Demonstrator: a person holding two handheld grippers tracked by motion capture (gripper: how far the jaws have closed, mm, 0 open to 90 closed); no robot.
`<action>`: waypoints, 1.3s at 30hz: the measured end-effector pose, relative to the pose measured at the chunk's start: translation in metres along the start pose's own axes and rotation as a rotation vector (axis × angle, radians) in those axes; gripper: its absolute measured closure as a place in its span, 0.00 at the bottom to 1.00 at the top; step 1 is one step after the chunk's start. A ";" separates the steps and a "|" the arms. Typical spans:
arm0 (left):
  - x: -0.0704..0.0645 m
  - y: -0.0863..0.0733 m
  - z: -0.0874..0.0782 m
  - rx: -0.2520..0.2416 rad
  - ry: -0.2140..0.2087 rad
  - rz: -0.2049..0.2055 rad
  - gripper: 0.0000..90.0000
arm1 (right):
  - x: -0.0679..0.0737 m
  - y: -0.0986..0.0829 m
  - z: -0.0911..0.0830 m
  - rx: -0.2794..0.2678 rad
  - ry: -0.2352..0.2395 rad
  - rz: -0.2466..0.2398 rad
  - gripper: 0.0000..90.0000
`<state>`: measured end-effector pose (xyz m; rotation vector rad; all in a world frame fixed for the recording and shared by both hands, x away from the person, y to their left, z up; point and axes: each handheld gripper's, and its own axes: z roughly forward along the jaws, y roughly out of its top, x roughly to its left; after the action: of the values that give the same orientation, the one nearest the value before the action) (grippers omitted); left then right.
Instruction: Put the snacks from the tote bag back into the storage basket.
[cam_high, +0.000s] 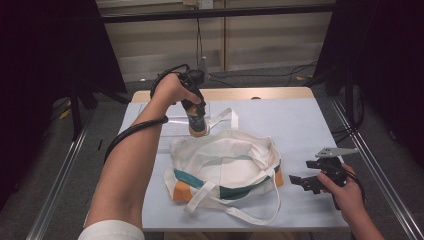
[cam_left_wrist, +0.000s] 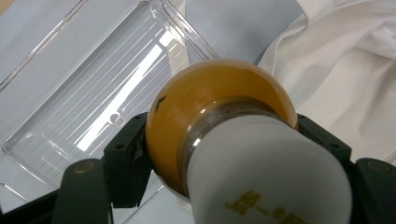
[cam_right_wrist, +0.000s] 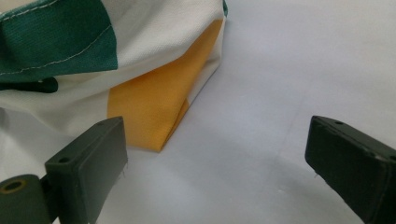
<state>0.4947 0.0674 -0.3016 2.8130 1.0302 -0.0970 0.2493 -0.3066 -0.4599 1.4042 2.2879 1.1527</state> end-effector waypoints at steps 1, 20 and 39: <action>0.000 0.000 0.001 -0.002 0.000 -0.002 0.33 | 0.000 0.000 0.000 0.000 0.000 0.001 0.06; -0.006 0.001 0.013 0.009 0.001 0.013 0.33 | 0.001 0.000 -0.003 -0.007 -0.004 0.005 0.06; -0.008 0.002 0.018 0.020 0.021 0.035 0.33 | 0.001 0.000 -0.002 -0.005 0.001 0.002 0.06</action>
<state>0.4894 0.0579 -0.3187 2.8543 0.9892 -0.0747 0.2483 -0.3066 -0.4584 1.4050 2.2830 1.1600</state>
